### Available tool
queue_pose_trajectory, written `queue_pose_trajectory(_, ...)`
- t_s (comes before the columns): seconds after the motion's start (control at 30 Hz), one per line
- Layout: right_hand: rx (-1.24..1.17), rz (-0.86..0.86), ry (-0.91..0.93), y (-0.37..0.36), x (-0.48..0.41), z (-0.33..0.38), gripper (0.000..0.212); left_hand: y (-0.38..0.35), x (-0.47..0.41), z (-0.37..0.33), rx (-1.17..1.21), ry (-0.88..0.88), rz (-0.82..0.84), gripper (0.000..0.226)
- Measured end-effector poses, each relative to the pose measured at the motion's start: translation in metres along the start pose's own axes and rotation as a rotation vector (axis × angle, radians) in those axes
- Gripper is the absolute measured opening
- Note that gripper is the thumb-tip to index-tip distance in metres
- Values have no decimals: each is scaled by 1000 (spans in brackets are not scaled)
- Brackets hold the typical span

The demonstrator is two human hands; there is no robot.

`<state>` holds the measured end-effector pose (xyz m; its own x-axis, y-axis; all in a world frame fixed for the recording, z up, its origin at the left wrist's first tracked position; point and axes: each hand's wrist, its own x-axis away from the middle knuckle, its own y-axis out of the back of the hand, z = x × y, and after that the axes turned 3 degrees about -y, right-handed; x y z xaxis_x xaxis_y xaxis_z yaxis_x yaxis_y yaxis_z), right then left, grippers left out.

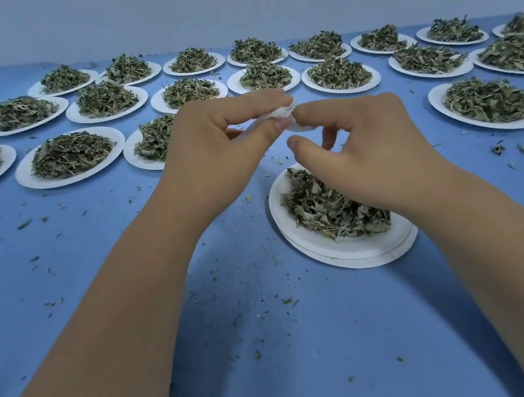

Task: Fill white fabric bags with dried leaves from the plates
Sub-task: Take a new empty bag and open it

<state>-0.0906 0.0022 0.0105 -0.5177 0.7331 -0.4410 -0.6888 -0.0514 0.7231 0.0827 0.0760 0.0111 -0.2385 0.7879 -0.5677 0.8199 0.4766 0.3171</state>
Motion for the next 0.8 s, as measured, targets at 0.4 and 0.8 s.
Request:
queue_pose_trajectory(0.4,-262,321,111,3,9,13,14,-2,2,12,-406,-84,182,80)
queue_pose_trajectory(0.8,-179,174,180,-4,9,5,4,1,3,10,-429,-188,233,72)
